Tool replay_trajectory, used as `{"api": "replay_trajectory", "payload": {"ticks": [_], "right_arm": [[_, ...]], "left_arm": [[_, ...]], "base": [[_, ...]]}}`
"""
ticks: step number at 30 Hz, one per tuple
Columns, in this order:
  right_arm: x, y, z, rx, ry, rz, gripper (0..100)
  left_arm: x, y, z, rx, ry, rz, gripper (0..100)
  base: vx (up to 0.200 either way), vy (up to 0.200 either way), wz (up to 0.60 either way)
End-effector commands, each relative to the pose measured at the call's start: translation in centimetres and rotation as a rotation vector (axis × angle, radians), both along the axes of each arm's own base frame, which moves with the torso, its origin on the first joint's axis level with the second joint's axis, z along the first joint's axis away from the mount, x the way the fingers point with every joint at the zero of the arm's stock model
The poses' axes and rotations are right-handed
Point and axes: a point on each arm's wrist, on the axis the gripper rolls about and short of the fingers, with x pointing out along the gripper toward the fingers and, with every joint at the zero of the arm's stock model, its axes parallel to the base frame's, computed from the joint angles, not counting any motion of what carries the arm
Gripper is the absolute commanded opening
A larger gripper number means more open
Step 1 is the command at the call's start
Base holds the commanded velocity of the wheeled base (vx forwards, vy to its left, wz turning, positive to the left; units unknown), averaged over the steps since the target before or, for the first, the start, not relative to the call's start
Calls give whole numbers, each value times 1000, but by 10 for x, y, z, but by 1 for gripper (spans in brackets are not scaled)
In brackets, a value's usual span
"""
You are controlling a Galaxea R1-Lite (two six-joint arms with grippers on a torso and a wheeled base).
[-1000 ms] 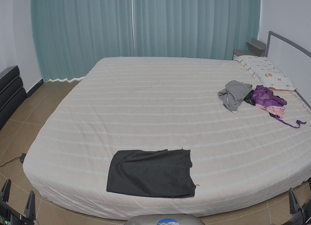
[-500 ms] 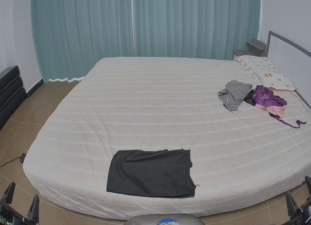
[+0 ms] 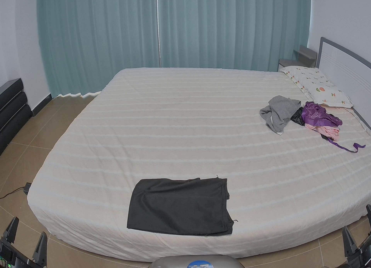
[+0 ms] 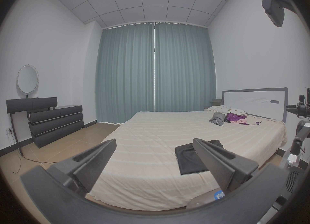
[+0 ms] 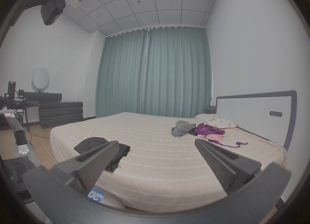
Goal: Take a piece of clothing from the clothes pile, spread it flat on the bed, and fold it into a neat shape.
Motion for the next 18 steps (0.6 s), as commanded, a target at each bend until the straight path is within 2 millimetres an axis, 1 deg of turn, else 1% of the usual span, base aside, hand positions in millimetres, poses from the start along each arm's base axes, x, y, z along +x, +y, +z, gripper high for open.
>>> {"api": "replay_trajectory", "payload": {"ticks": [1,3,4,5,6,8,10,14,16,18], "right_arm": [[1,0,-3,32,-9,6,100],[1,0,-3,-33,-19,1,100],[1,0,-3,-115,-39,-10,100],[1,0,-2,-124,-48,-11,100],[1,0,-2,-124,-48,-11,100],[1,0,-3,-28,-25,-3,100],[1,0,-3,8,-15,6,100],[1,-1,-4,25,-6,-29,100],[1,-2,-7,15,25,-83,100],[1,-2,-8,12,37,-89,100]], "left_arm": [[0,0,-5,6,6,4,100],[0,0,-5,6,6,5,100],[0,0,-5,6,6,5,100],[0,0,-5,6,6,4,100],[0,0,-5,6,6,4,100],[0,0,-5,6,6,4,100],[0,0,-5,8,6,4,100],[0,0,-5,-3,6,4,100],[0,0,-5,-5,6,5,100],[0,0,-5,-3,6,4,100]], "base": [[0,0,0],[0,0,0],[0,0,0],[0,0,0],[0,0,0],[0,0,0],[0,0,0],[0,0,0],[0,0,0],[0,0,0]]}}
